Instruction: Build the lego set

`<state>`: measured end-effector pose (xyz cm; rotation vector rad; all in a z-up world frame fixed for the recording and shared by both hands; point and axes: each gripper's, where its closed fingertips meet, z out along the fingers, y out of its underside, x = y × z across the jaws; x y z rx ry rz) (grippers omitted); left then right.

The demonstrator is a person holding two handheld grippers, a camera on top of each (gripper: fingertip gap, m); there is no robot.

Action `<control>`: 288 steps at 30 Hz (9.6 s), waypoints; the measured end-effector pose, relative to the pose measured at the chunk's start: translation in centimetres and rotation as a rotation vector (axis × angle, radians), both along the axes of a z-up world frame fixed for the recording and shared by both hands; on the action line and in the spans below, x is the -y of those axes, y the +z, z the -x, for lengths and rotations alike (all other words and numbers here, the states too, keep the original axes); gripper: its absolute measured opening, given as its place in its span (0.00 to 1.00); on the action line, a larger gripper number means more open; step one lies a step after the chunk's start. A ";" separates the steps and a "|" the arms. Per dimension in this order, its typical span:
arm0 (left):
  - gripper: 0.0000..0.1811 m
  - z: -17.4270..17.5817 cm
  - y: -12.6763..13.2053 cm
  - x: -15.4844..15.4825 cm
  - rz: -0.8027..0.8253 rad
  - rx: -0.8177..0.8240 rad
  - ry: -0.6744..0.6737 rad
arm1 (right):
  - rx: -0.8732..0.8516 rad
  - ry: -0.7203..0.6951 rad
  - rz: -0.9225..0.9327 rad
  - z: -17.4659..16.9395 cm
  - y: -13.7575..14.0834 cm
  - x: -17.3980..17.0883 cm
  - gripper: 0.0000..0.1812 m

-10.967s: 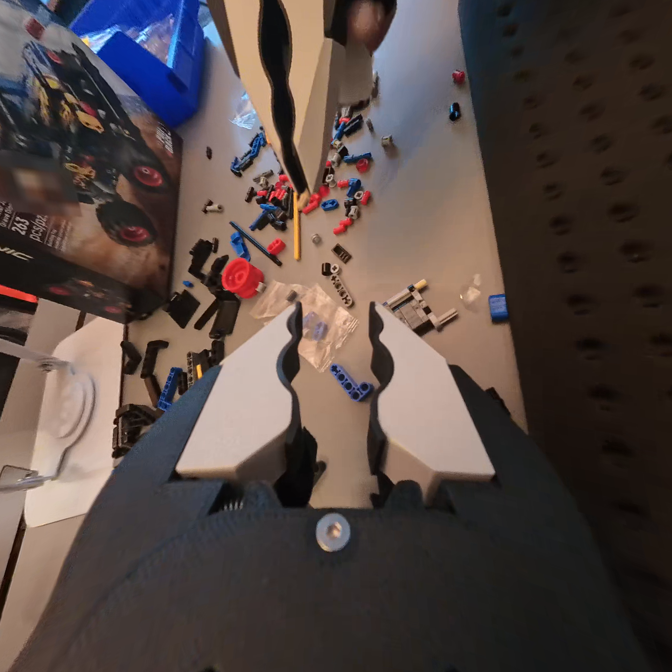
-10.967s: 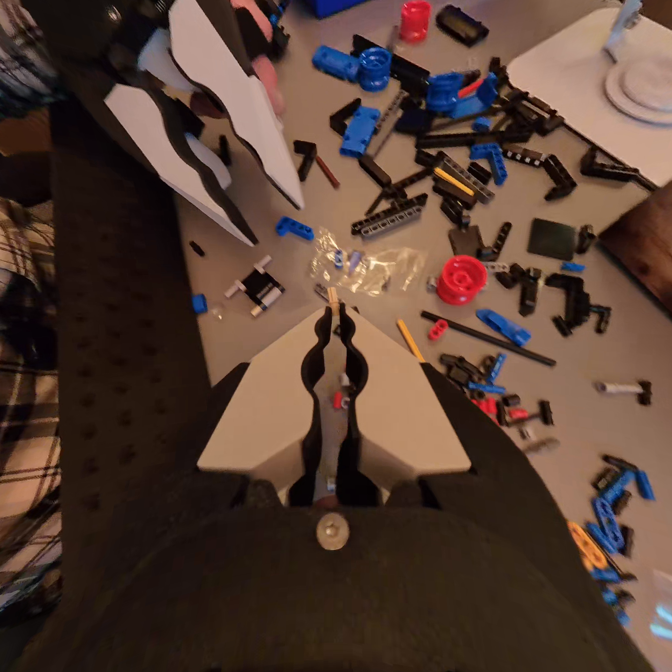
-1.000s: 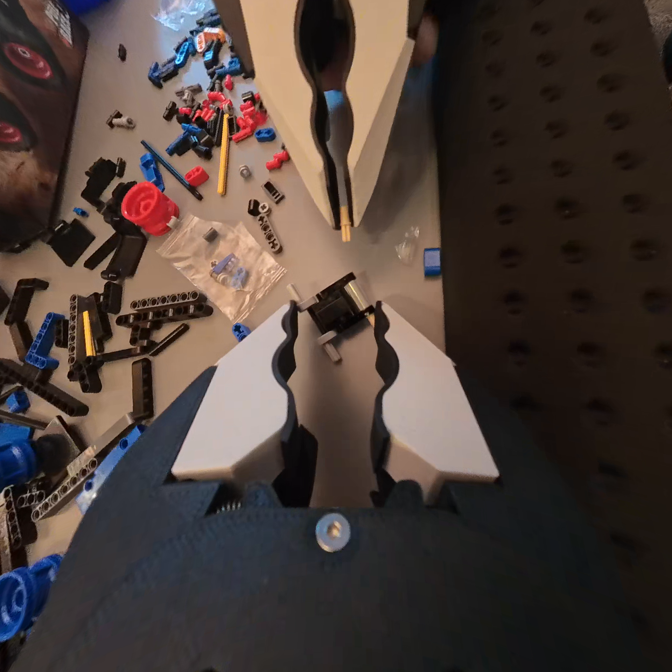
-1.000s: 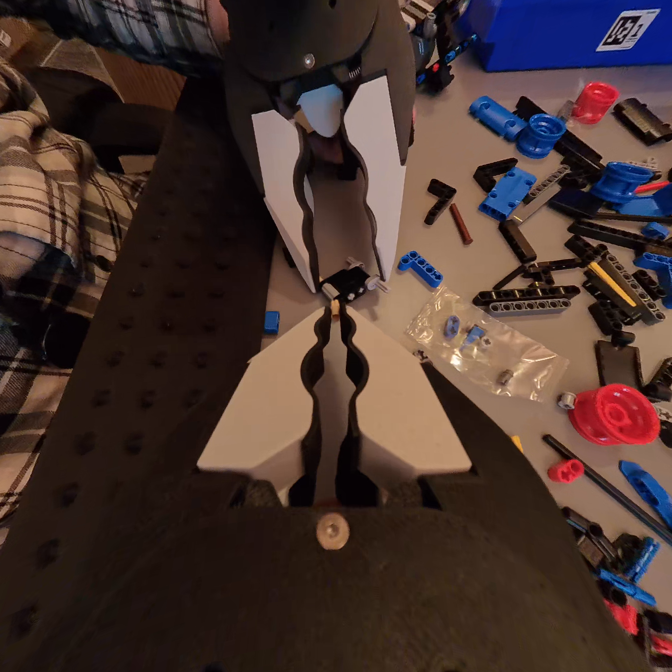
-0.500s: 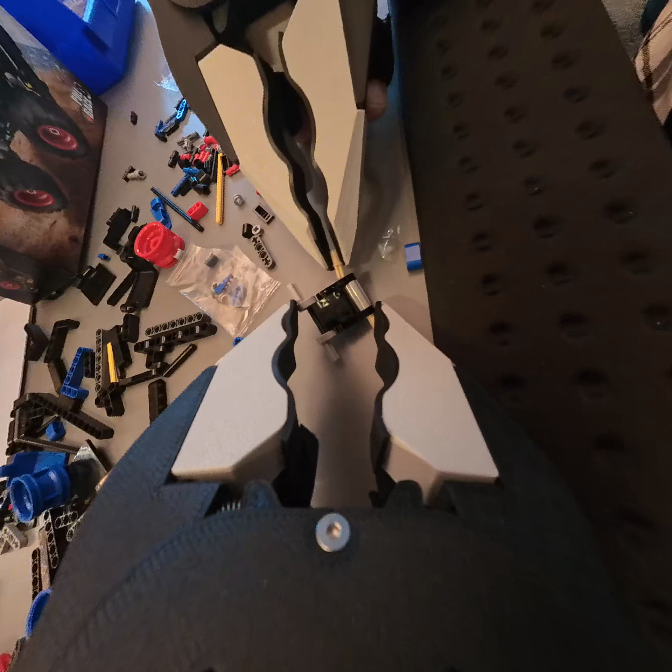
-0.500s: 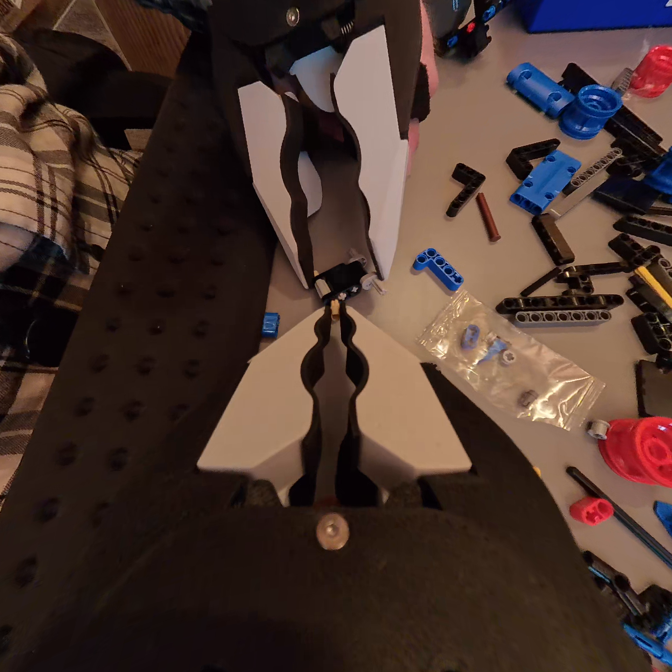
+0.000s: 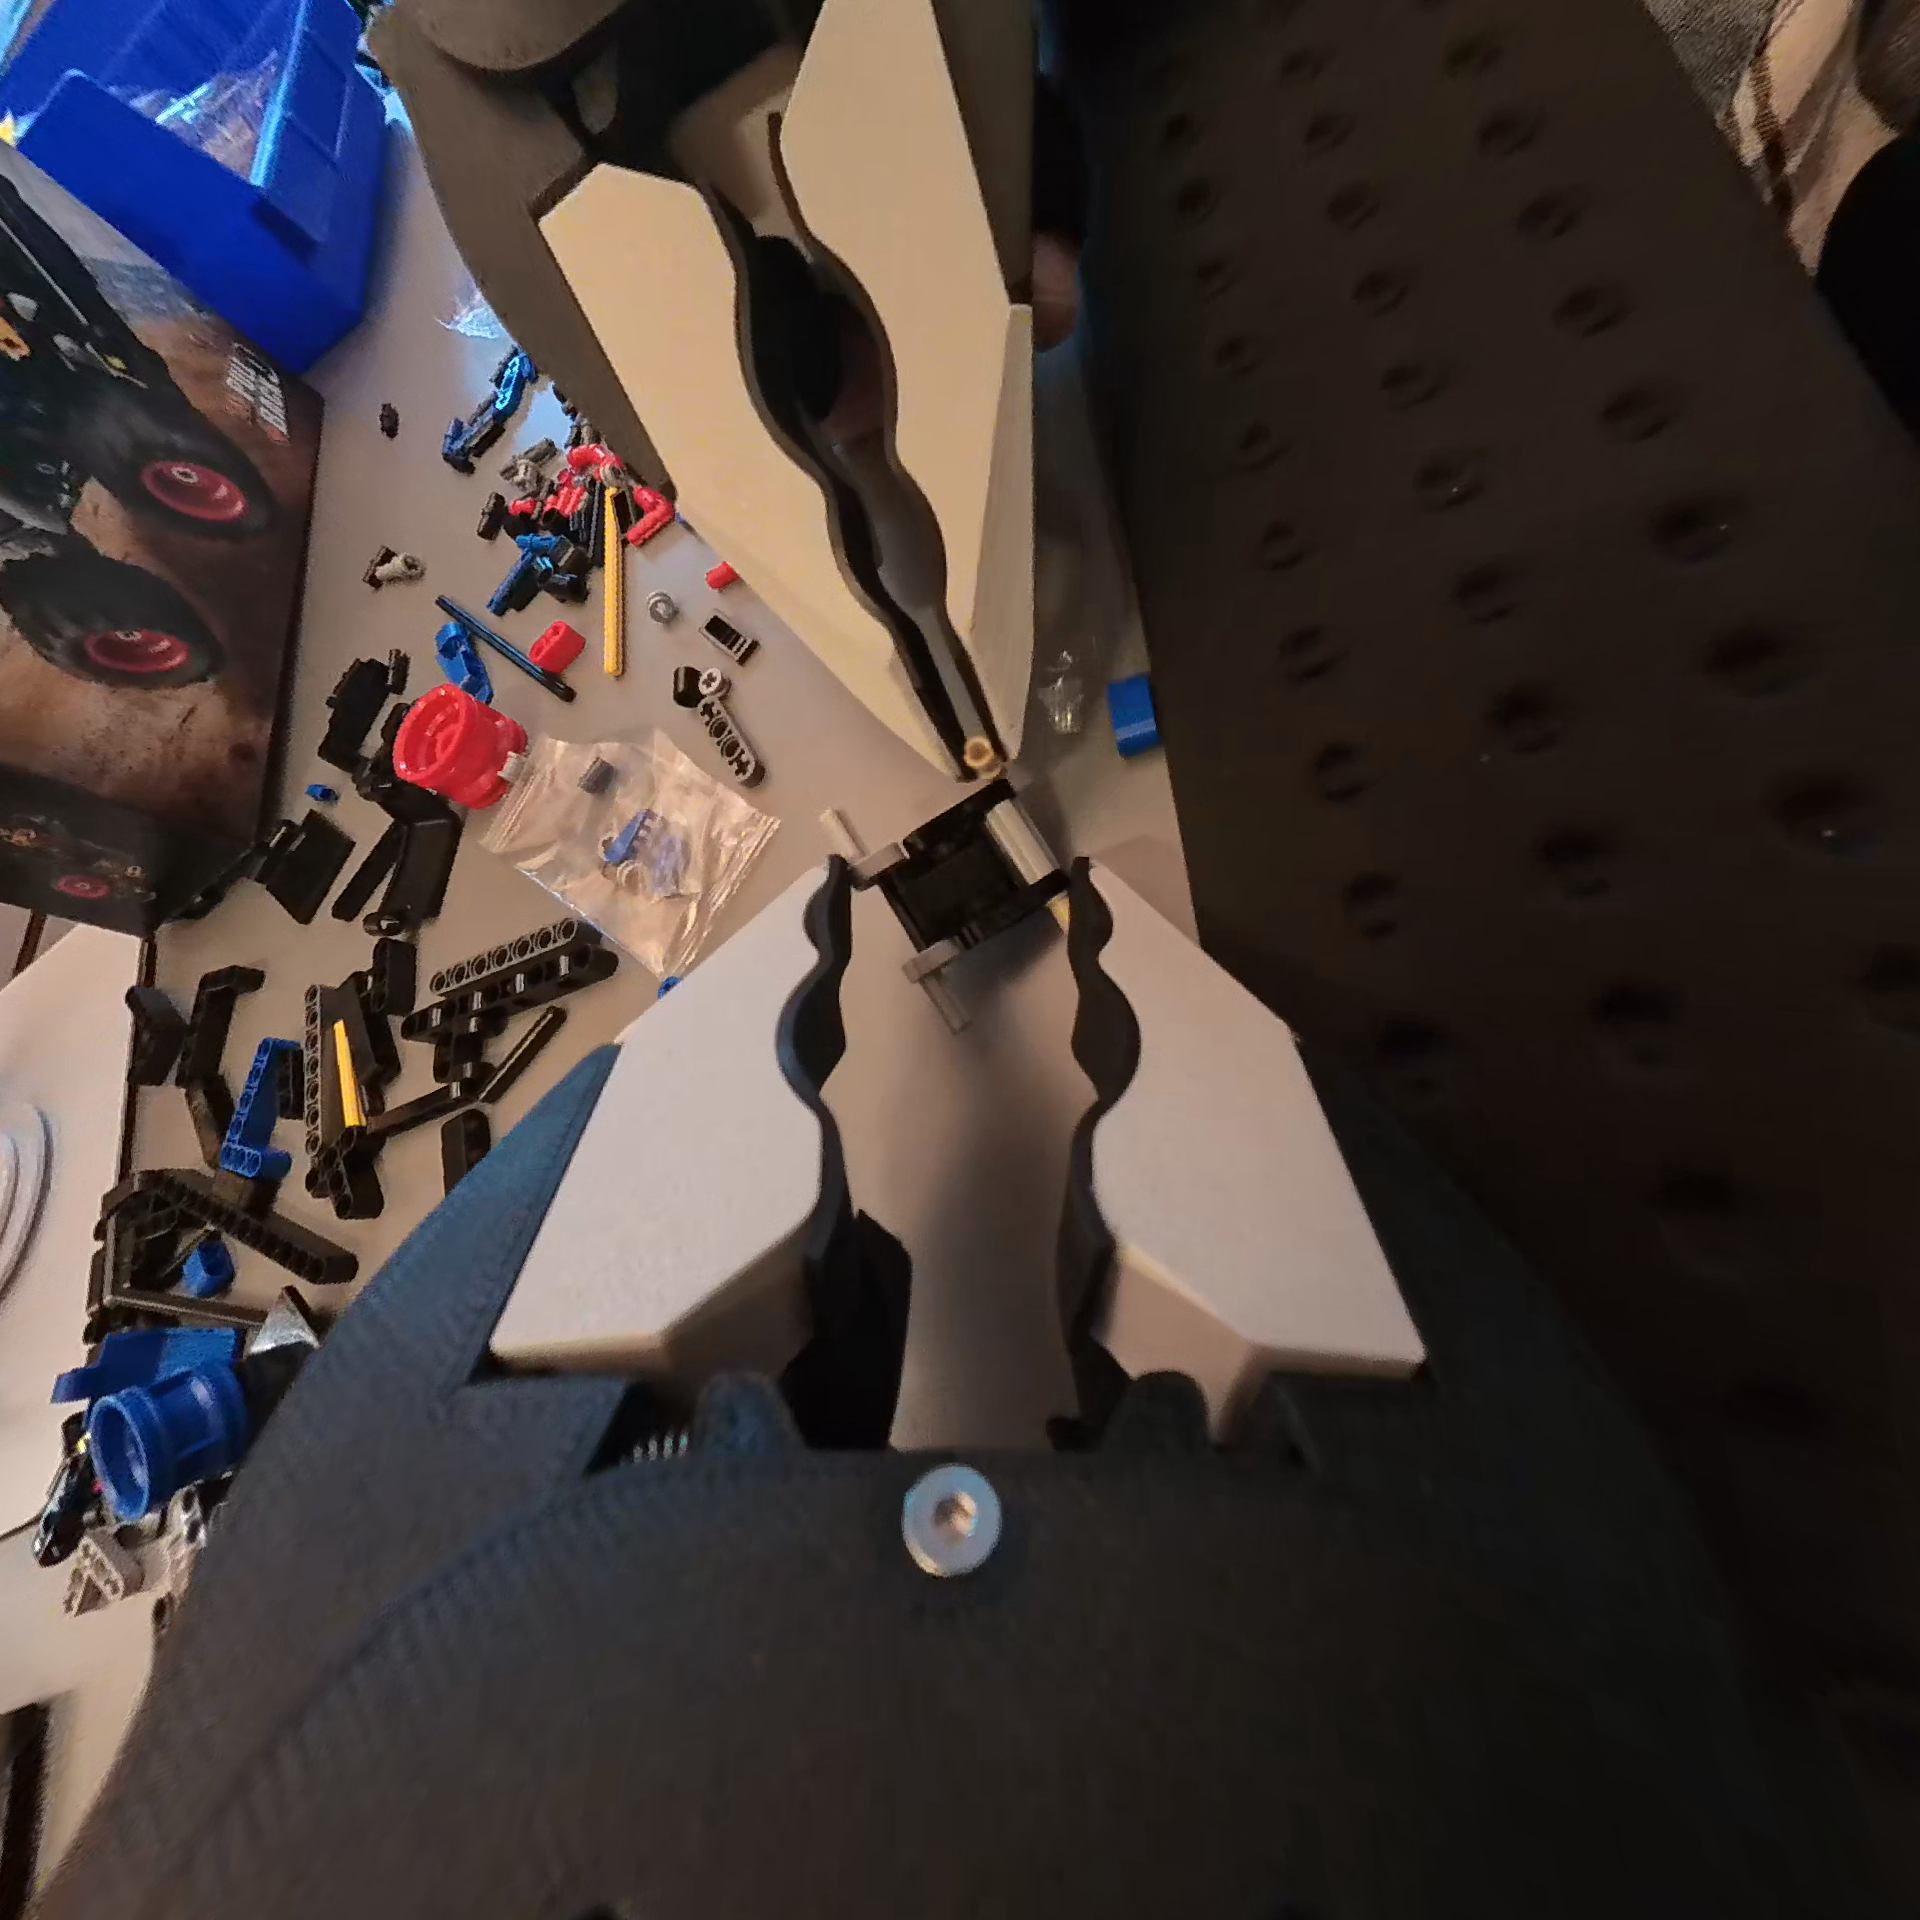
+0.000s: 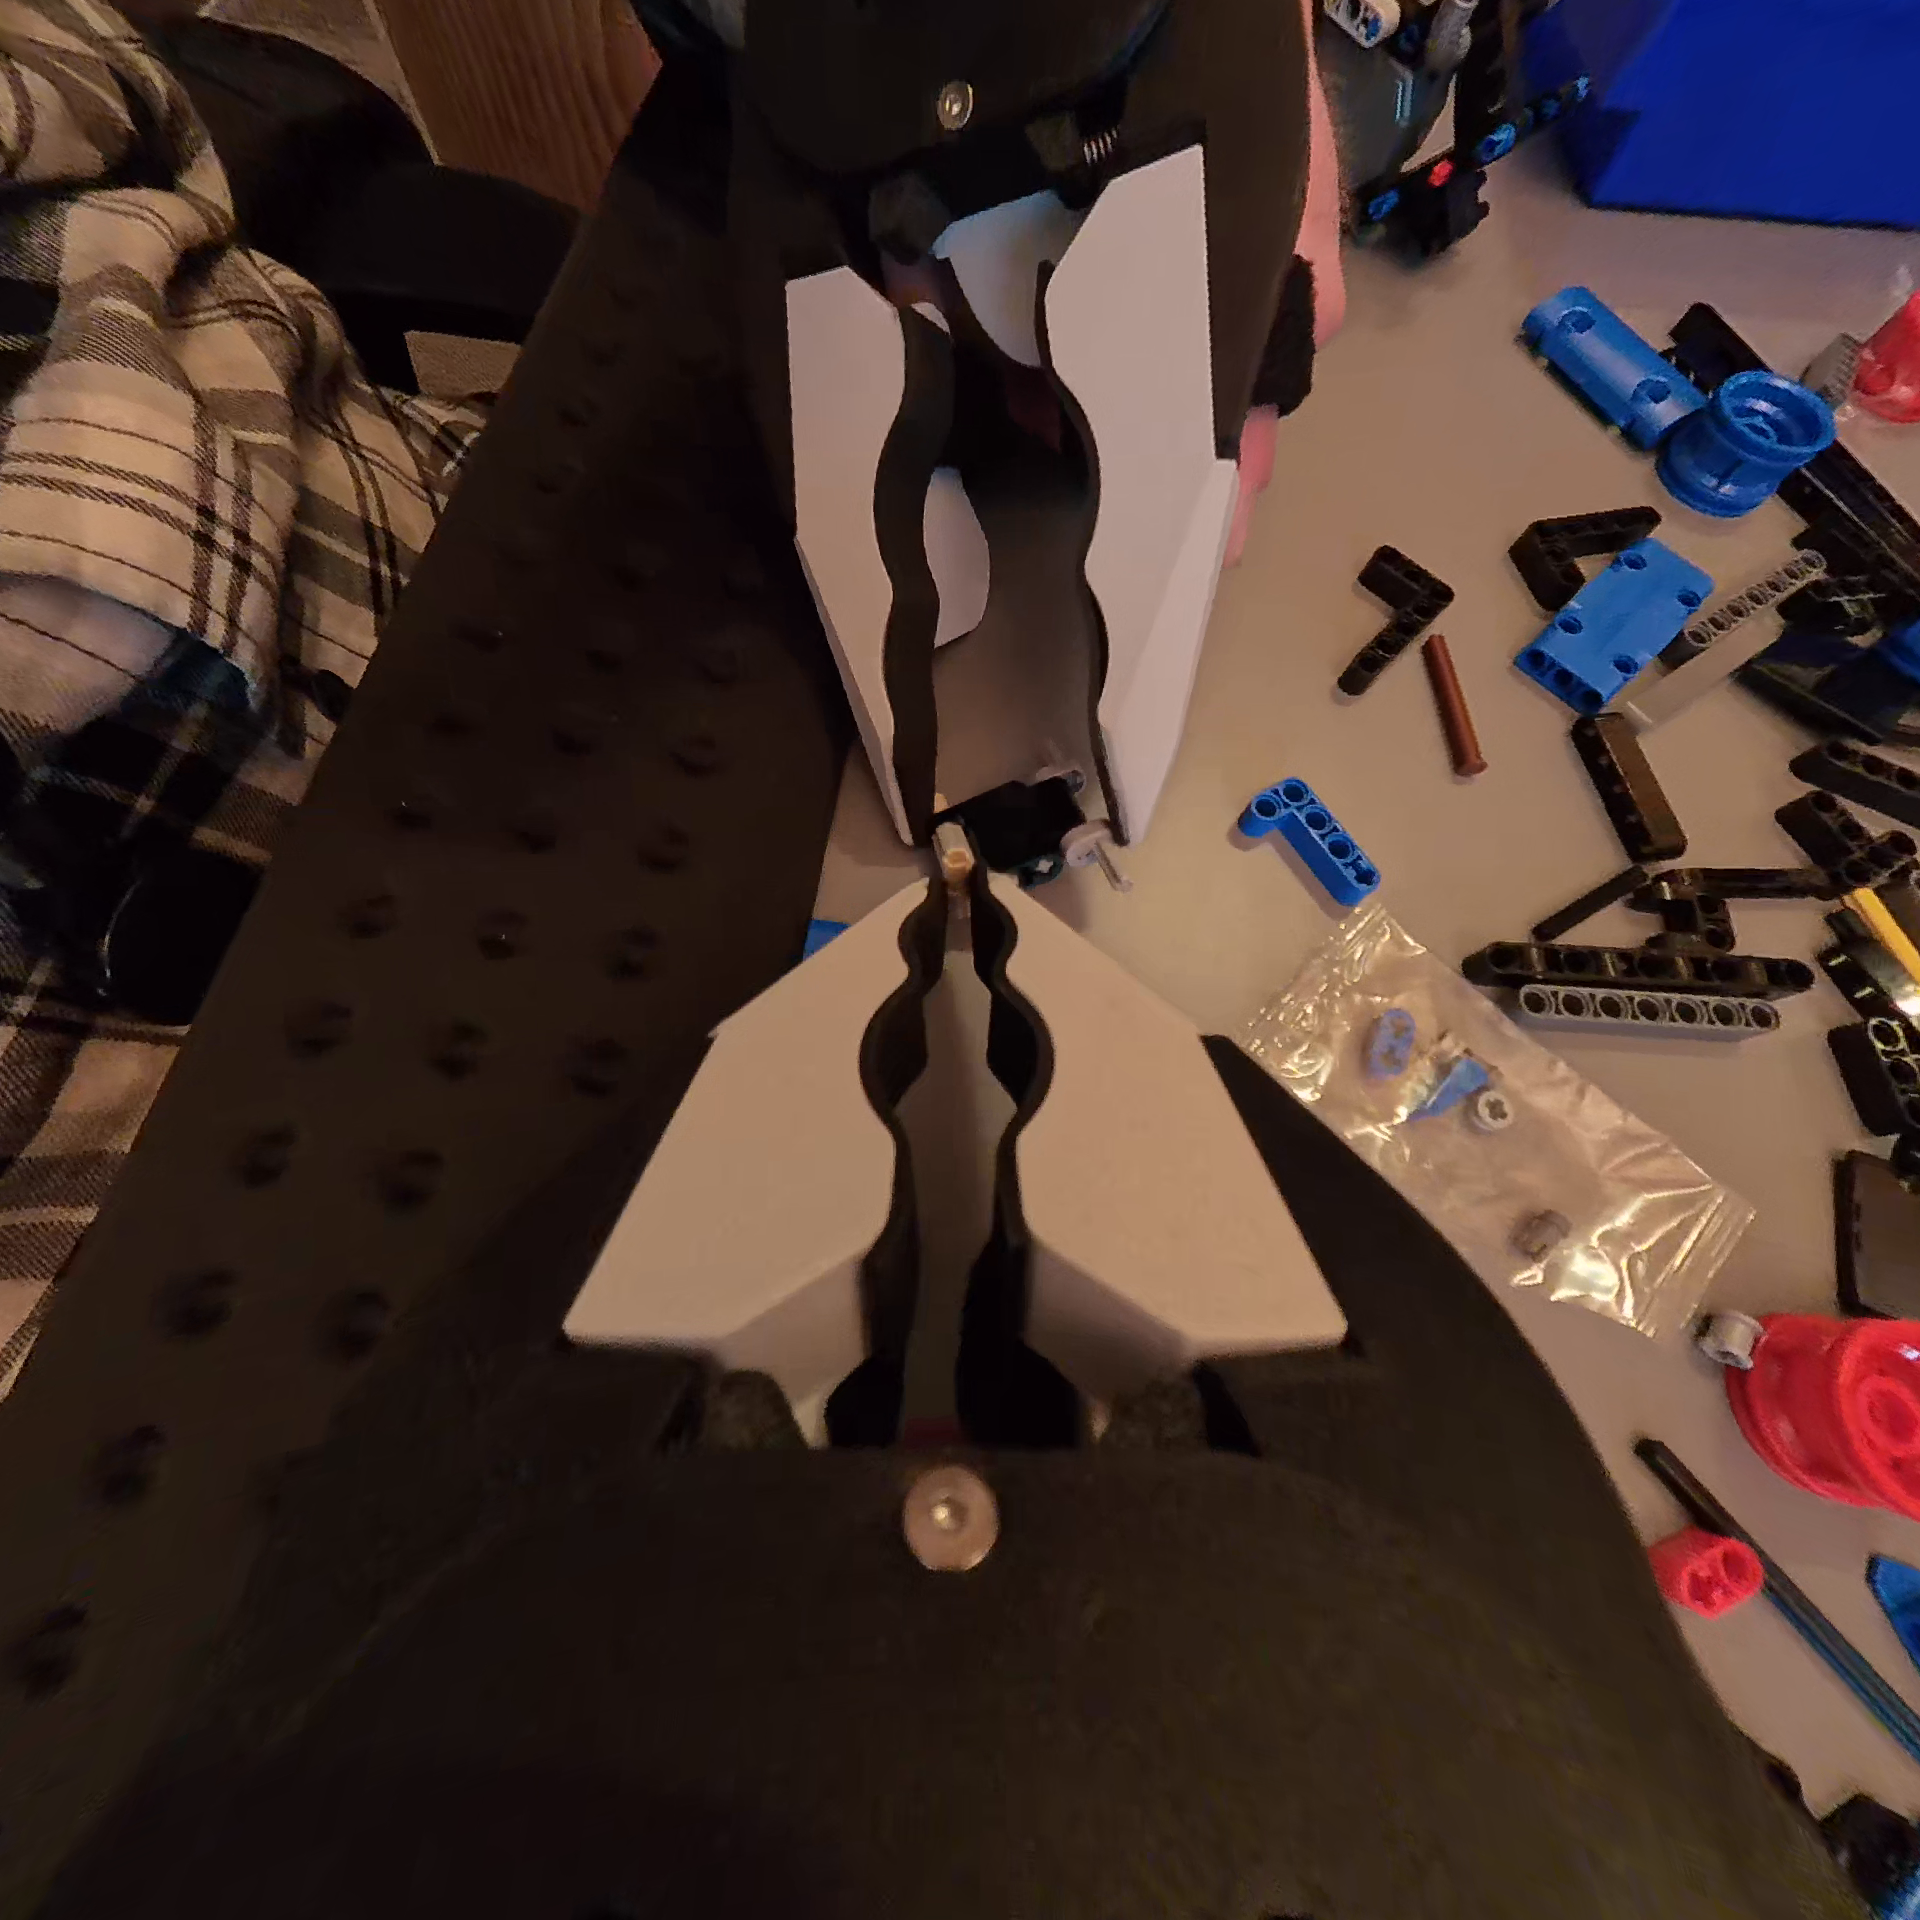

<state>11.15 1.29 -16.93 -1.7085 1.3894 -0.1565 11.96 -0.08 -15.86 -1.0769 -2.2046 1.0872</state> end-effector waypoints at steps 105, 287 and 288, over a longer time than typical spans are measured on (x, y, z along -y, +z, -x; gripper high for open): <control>0.32 1.3 2.3 -2.0 0.036 -0.140 0.356 | -0.049 -0.247 0.491 0.6 4.7 -3.6 0.02; 0.18 2.6 11.6 -0.8 0.075 0.913 0.463 | -0.462 -0.145 -0.328 2.8 9.5 -0.9 0.32; 0.18 2.5 11.8 -1.0 0.083 0.951 0.469 | -0.476 -0.179 -0.357 3.0 9.6 -1.0 0.32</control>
